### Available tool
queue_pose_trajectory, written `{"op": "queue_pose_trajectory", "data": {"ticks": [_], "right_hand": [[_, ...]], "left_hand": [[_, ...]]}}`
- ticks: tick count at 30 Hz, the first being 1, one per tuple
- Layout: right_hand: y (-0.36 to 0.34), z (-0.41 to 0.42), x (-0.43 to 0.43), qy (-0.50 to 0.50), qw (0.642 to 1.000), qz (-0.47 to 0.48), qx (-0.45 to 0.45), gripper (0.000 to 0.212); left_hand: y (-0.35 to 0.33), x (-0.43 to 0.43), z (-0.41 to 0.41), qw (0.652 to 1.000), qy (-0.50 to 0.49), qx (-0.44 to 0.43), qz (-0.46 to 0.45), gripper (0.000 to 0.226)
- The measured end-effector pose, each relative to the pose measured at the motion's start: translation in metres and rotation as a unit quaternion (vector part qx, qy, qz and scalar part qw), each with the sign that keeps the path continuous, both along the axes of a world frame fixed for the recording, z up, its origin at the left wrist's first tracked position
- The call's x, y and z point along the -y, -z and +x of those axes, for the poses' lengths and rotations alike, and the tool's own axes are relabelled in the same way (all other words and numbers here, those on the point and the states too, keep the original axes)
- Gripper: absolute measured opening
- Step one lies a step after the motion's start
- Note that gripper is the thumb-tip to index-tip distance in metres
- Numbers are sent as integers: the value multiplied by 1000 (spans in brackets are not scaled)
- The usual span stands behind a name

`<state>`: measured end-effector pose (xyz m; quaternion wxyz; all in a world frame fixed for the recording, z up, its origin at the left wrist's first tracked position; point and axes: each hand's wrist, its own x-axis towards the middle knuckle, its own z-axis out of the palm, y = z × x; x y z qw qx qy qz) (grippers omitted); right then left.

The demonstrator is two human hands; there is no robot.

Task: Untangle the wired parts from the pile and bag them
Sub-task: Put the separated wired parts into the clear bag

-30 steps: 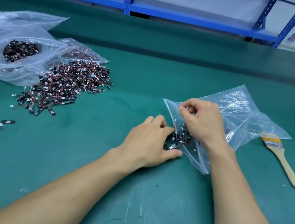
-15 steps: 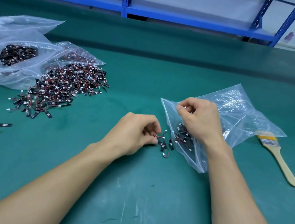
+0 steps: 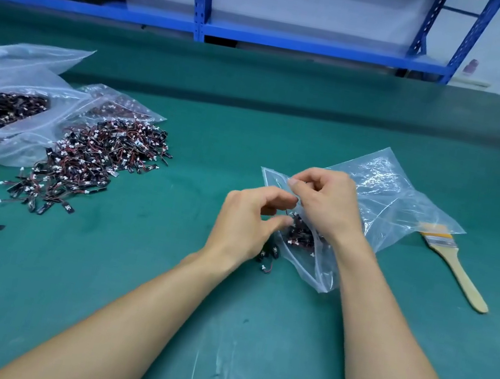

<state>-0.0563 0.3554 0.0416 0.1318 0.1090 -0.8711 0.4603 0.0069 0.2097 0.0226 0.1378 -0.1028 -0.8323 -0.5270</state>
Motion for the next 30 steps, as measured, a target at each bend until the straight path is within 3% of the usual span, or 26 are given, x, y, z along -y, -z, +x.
{"op": "queue_pose_trajectory", "data": {"ticks": [5, 8, 12, 14, 22, 30], "right_hand": [[1, 0, 0, 20, 999, 25, -8, 22], [1, 0, 0, 30, 999, 36, -12, 22], [1, 1, 2, 37, 997, 56, -25, 22], [1, 1, 3, 39, 997, 62, -28, 22], [2, 2, 1, 45, 996, 75, -33, 20], [1, 3, 1, 49, 995, 77, -27, 19]], "left_hand": [[-5, 24, 2, 990, 2, -87, -111, 25], [-3, 49, 6, 986, 4, -79, -146, 24], [3, 57, 15, 953, 65, 39, -294, 73], [4, 45, 18, 940, 87, 64, -323, 83], [5, 33, 18, 949, 106, 12, -297, 13], [6, 42, 15, 949, 82, -1, -306, 7]]}}
